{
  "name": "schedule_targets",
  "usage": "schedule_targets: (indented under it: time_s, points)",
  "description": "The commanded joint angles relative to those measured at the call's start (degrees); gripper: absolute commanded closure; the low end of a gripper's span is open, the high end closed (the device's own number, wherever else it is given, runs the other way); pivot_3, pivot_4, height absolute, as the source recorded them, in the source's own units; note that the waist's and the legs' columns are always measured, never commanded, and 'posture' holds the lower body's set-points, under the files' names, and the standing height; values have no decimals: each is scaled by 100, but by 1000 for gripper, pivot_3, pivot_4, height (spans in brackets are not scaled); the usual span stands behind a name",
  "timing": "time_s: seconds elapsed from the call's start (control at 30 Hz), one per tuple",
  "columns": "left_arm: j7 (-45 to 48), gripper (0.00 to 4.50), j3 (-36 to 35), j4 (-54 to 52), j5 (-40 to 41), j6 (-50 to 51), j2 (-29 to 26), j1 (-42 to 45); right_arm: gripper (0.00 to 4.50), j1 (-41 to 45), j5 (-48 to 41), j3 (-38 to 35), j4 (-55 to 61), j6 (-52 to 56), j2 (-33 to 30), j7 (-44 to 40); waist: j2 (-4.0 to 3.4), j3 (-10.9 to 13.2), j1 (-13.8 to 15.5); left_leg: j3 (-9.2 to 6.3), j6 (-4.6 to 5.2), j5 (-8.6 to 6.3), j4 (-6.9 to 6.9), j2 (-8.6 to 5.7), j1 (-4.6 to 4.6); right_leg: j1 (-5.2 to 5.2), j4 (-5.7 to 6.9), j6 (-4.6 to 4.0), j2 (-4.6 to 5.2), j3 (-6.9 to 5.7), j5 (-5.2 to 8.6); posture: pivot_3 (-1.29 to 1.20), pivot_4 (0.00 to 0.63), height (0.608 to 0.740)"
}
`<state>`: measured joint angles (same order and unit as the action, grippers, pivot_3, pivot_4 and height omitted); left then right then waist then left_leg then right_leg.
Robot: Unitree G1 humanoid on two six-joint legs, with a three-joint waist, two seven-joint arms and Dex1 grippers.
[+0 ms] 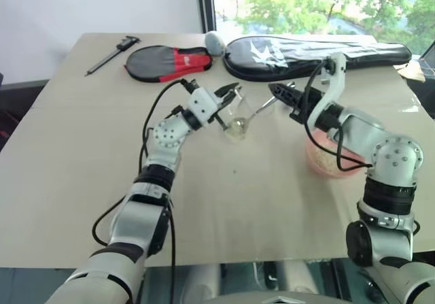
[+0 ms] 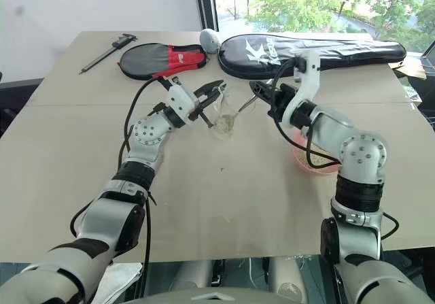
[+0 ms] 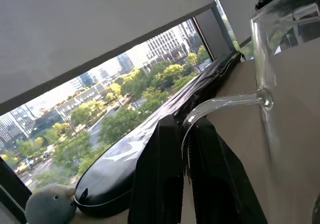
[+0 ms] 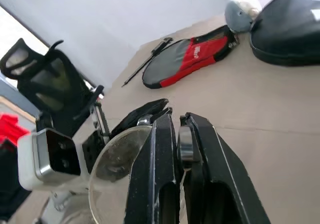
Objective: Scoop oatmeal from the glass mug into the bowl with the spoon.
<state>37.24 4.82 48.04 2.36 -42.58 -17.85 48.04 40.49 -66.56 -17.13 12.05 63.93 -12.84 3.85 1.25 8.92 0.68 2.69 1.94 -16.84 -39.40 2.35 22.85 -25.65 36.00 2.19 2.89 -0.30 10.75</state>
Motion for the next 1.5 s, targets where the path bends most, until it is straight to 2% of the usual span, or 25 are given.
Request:
schedule_targets:
  time_s: [0.03, 0.47, 0.87, 1.13, 1.5]
  points:
    - [-320, 4423, -165, -130, 29, -31, 150, 19, 4500, 201, -916, -433, -125, 162, -67, 541, 0, 0, -3, 0, 0, 0, 0, 0, 0, 0, -1, 0, 0, 0, 0, 0, 150, 740]
    - [-452, 4423, -193, -234, 229, -162, 826, -448, 4500, 258, -2341, -918, -917, -187, -858, 1686, 0, 0, -12, 0, 8, -4, 0, 0, -1, 0, 2, 2, 0, 2, -1, 0, 150, 740]
    - [-649, 4423, -74, 271, 13, -432, 1372, -485, 4500, -306, -3603, -966, -777, -865, -1220, 2559, -1, -1, -1, 2, 10, -5, 0, 0, 0, 1, -1, 6, 1, 6, -4, 0, 150, 740]
    - [-334, 4423, -124, 457, 160, -315, 1578, -391, 4500, -579, -3952, -846, -610, -1040, -1650, 2393, -2, -2, -9, 3, 11, -6, 0, 0, -1, 1, -1, 8, 0, 9, -5, 0, 150, 740]
    - [508, 4423, -223, 345, 532, -345, 1481, -373, 4500, -755, -4006, -638, -561, -998, -2094, 1647, -3, -3, -4, 5, 12, -6, 0, 0, -1, 1, -2, 10, -1, 13, -6, 0, 150, 740]
